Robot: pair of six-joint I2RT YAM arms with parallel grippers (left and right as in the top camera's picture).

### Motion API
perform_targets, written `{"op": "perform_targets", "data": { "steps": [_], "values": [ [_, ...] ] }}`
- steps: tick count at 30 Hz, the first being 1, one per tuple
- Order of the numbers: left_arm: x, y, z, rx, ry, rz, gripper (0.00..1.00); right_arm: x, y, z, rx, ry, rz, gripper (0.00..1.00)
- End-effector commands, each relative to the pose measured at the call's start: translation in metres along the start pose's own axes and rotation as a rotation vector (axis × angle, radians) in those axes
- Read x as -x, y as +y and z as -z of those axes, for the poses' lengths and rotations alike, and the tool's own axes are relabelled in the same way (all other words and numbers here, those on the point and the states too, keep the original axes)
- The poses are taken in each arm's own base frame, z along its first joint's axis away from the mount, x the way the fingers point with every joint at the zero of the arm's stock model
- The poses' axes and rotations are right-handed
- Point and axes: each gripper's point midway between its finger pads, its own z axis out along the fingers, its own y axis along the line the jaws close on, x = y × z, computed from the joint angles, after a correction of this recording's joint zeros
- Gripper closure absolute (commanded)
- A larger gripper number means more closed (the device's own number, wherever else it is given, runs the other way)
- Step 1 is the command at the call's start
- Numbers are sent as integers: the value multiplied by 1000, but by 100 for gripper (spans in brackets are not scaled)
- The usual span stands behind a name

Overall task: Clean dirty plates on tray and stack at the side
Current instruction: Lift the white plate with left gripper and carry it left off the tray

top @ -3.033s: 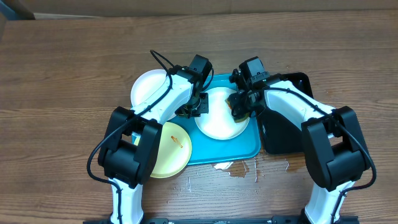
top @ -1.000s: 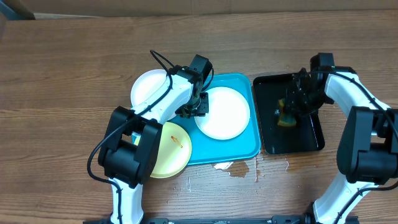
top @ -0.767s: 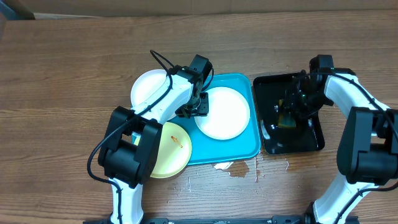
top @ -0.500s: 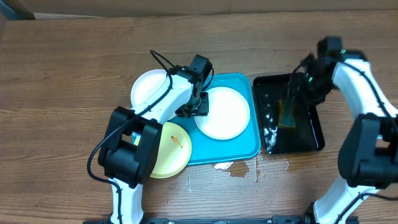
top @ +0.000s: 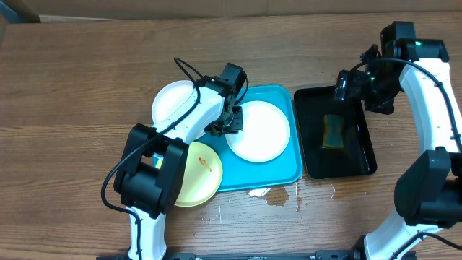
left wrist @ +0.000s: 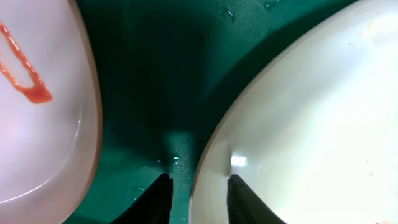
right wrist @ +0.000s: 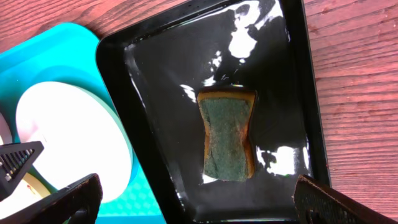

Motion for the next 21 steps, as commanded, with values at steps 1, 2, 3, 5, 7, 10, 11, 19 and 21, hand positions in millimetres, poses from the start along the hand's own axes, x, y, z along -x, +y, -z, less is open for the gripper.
{"op": "perform_targets", "data": {
  "steps": [1,2,3,5,7,10,11,19,21],
  "values": [
    [-2,3,-6,20,7,-3,73,6,1,6,-10,-31,6,0],
    [-2,3,-6,19,7,-3,74,7,1,6,-9,-35,7,0],
    [-2,3,-6,17,9,-3,77,8,1,6,-8,-39,8,0],
    [-2,3,-6,16,9,-3,96,9,1,6,-8,-44,9,0],
    [-2,3,-5,16,9,-3,96,10,1,6,-7,-50,11,0],
    [2,4,0,17,9,4,96,13,2,6,-5,-61,13,0],
    [3,4,3,16,8,6,96,13,2,6,-5,-60,13,0],
    [23,-6,43,4,-25,-54,96,13,2,6,-5,-60,13,0],
    [27,-8,51,0,-33,-65,96,13,2,6,-5,-60,13,0]
  ]
}}
